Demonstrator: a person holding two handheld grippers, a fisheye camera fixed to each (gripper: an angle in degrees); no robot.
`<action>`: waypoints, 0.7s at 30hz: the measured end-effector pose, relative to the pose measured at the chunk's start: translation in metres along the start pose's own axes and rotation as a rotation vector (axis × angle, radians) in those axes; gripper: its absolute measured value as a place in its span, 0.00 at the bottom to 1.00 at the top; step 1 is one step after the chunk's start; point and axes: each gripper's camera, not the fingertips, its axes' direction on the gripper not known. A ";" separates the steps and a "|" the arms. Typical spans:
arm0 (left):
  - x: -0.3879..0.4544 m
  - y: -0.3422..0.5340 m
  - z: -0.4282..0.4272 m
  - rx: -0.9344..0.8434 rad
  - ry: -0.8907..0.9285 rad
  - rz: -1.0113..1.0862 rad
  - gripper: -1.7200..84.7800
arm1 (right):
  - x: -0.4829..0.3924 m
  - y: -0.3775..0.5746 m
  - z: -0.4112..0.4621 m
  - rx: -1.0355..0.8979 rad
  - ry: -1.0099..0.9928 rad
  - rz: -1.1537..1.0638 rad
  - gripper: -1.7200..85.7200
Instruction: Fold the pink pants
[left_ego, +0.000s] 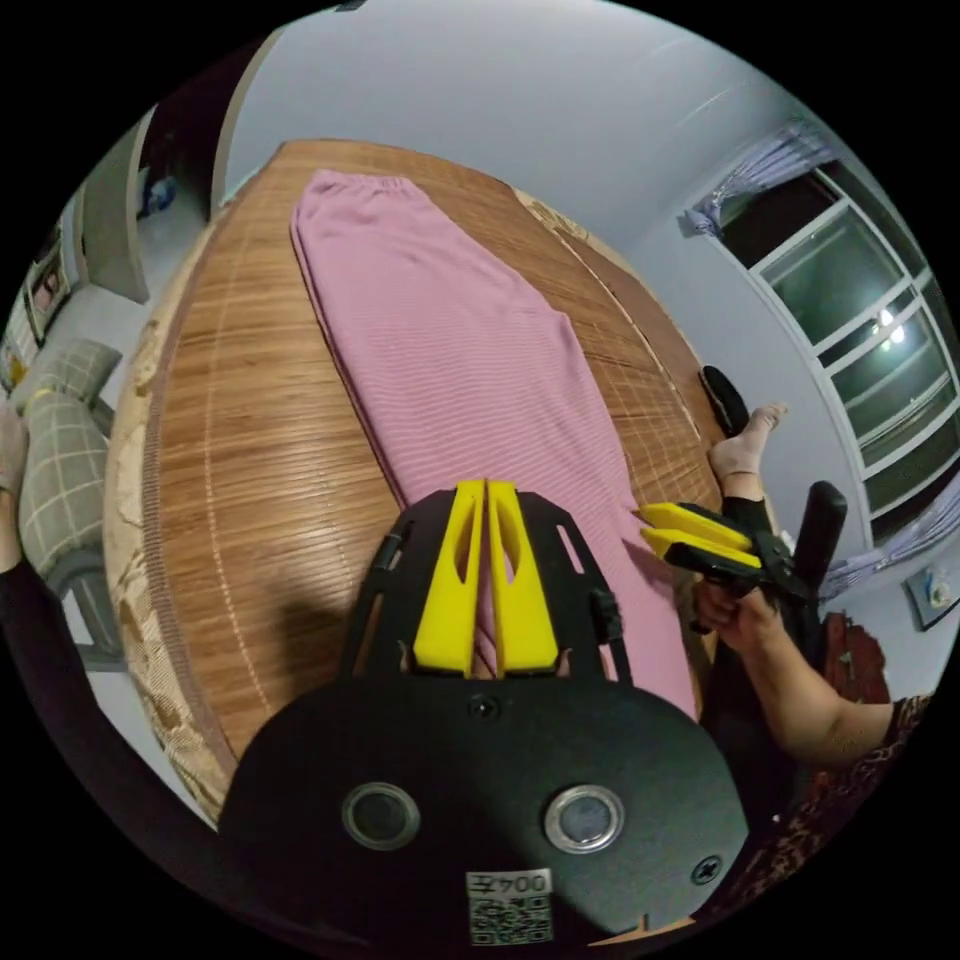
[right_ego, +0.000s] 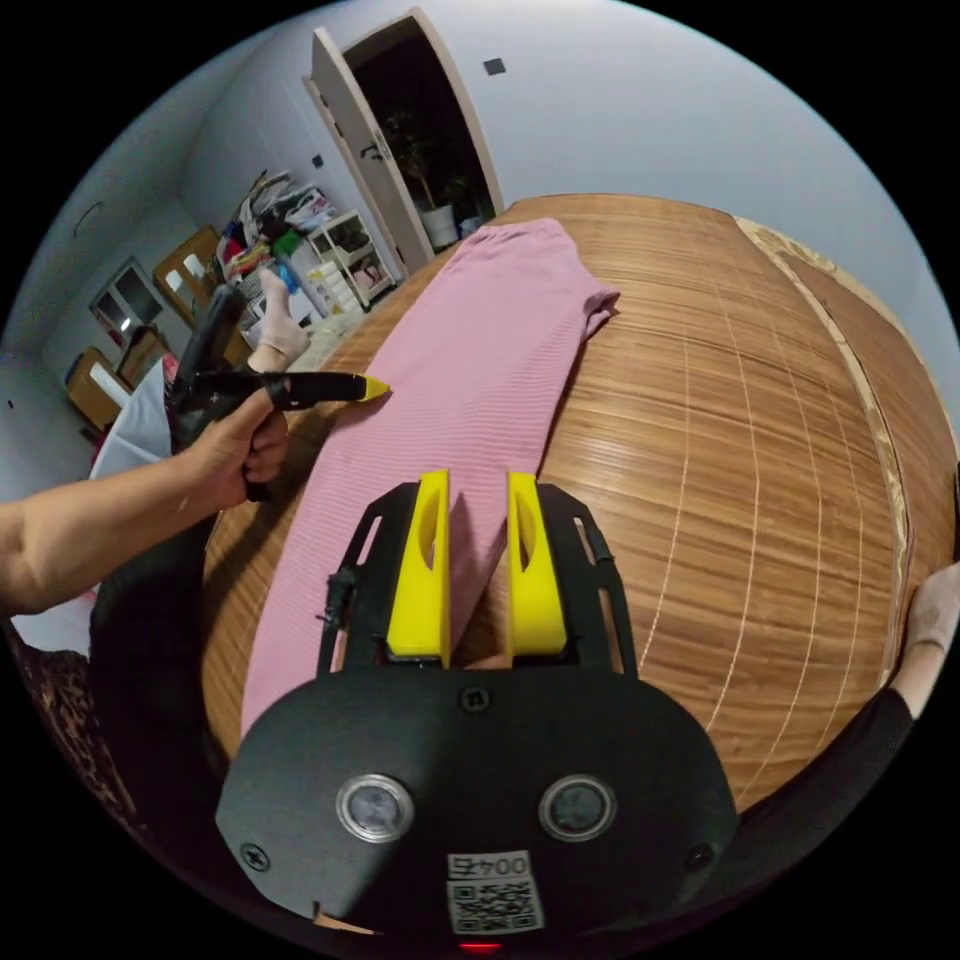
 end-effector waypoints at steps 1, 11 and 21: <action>0.009 0.009 -0.008 -0.015 0.013 0.030 0.03 | -0.003 0.008 -0.012 0.007 -0.007 0.003 0.13; 0.066 0.169 -0.035 -0.121 0.134 0.062 0.03 | -0.066 0.098 -0.067 -0.045 -0.114 0.108 0.11; 0.072 0.177 -0.029 -0.173 0.130 0.120 0.04 | -0.166 0.148 -0.051 -0.237 -0.092 0.064 0.11</action>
